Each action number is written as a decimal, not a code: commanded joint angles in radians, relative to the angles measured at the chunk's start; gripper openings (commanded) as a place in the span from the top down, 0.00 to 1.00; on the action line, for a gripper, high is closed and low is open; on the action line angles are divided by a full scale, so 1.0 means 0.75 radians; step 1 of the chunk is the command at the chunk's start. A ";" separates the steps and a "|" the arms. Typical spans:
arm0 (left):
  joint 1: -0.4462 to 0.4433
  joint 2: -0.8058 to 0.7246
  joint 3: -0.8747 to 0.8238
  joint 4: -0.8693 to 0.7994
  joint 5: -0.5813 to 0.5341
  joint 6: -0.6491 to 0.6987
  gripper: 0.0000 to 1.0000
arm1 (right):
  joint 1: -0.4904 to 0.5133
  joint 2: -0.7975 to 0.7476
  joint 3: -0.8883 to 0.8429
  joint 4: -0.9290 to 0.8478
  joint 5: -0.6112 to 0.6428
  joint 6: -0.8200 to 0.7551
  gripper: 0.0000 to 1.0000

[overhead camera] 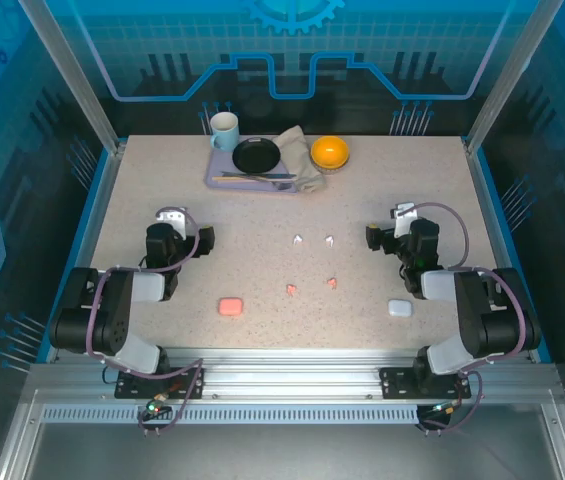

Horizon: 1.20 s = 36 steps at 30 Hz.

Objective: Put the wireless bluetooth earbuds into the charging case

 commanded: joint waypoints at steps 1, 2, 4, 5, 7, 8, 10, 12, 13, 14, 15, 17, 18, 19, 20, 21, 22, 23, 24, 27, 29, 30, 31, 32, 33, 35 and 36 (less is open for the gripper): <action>-0.009 -0.006 0.030 0.033 -0.004 0.007 0.01 | -0.006 -0.001 0.024 0.002 -0.011 -0.013 0.00; -0.009 -0.008 0.031 0.034 -0.005 0.007 0.01 | -0.006 -0.001 0.024 0.002 -0.011 -0.013 0.00; -0.008 -0.008 0.032 0.034 -0.004 0.007 0.01 | -0.005 -0.001 0.024 0.002 -0.012 -0.014 0.00; -0.009 -0.007 0.032 0.033 -0.005 0.006 0.01 | -0.005 -0.001 0.024 0.002 -0.012 -0.013 0.00; -0.007 -0.008 0.031 0.034 -0.001 0.004 0.01 | -0.006 -0.001 0.024 0.002 -0.011 -0.013 0.00; -0.004 -0.007 0.032 0.034 0.002 0.003 0.01 | -0.006 -0.001 0.025 0.002 -0.012 -0.013 0.00; 0.000 -0.006 0.035 0.030 0.012 0.001 0.01 | -0.006 -0.001 0.024 0.002 -0.010 -0.011 0.00; 0.003 -0.008 0.036 0.027 0.020 -0.002 0.01 | -0.007 -0.001 0.024 0.002 -0.015 -0.011 0.00; 0.003 -0.006 0.034 0.027 0.020 -0.001 0.01 | -0.007 -0.001 0.024 0.002 -0.015 -0.011 0.00; 0.004 -0.008 0.037 0.027 0.020 -0.001 0.01 | -0.007 -0.001 0.024 0.002 -0.016 -0.011 0.00; 0.004 -0.007 0.038 0.026 0.021 -0.002 0.01 | -0.006 -0.001 0.025 -0.001 -0.016 -0.011 0.00; 0.005 -0.007 0.036 0.026 0.021 -0.001 0.01 | -0.009 -0.001 0.026 -0.002 -0.018 -0.009 0.00; 0.004 -0.006 0.037 0.027 0.021 -0.003 0.01 | -0.008 0.000 0.026 -0.002 -0.019 -0.009 0.00; 0.004 -0.006 0.037 0.026 0.020 -0.004 0.01 | -0.011 -0.001 0.026 -0.003 -0.021 -0.009 0.00; 0.007 -0.008 0.036 0.027 0.022 -0.003 0.01 | -0.010 -0.001 0.027 -0.003 -0.023 -0.010 0.00; 0.007 -0.007 0.036 0.025 0.026 -0.005 0.01 | -0.014 -0.001 0.028 -0.004 -0.026 -0.008 0.00; 0.008 -0.006 0.036 0.026 0.028 -0.005 0.01 | -0.013 -0.001 0.029 -0.004 -0.026 -0.006 0.00; 0.010 -0.006 0.035 0.027 0.029 -0.006 0.01 | -0.013 -0.001 0.028 -0.004 -0.025 -0.008 0.00; 0.009 -0.008 0.033 0.029 0.029 -0.004 0.01 | -0.011 -0.005 0.021 0.009 -0.019 -0.006 0.00; 0.008 -0.096 0.143 -0.218 -0.083 -0.049 0.01 | 0.014 -0.182 0.148 -0.362 0.138 0.033 0.00; 0.007 -0.152 0.313 -0.544 -0.175 -0.092 0.01 | 0.012 -0.316 0.307 -0.714 0.178 0.141 0.00; 0.007 -0.170 0.373 -0.667 -0.190 -0.119 0.01 | 0.007 -0.361 0.379 -0.858 0.142 0.183 0.00; 0.009 -0.189 0.436 -0.787 -0.196 -0.158 0.01 | 0.001 -0.400 0.457 -0.982 0.101 0.234 0.00; 0.008 -0.208 0.495 -0.897 -0.187 -0.205 0.01 | -0.001 -0.424 0.534 -1.109 0.144 0.372 0.00; 0.007 -0.224 0.535 -0.986 -0.166 -0.251 0.01 | -0.004 -0.438 0.618 -1.275 0.220 0.530 0.00; 0.006 -0.255 0.634 -1.193 -0.109 -0.383 0.01 | -0.054 -0.422 0.816 -1.608 0.151 0.661 0.00; 0.006 -0.267 0.669 -1.272 -0.073 -0.438 0.01 | -0.064 -0.407 0.882 -1.697 0.037 0.644 0.00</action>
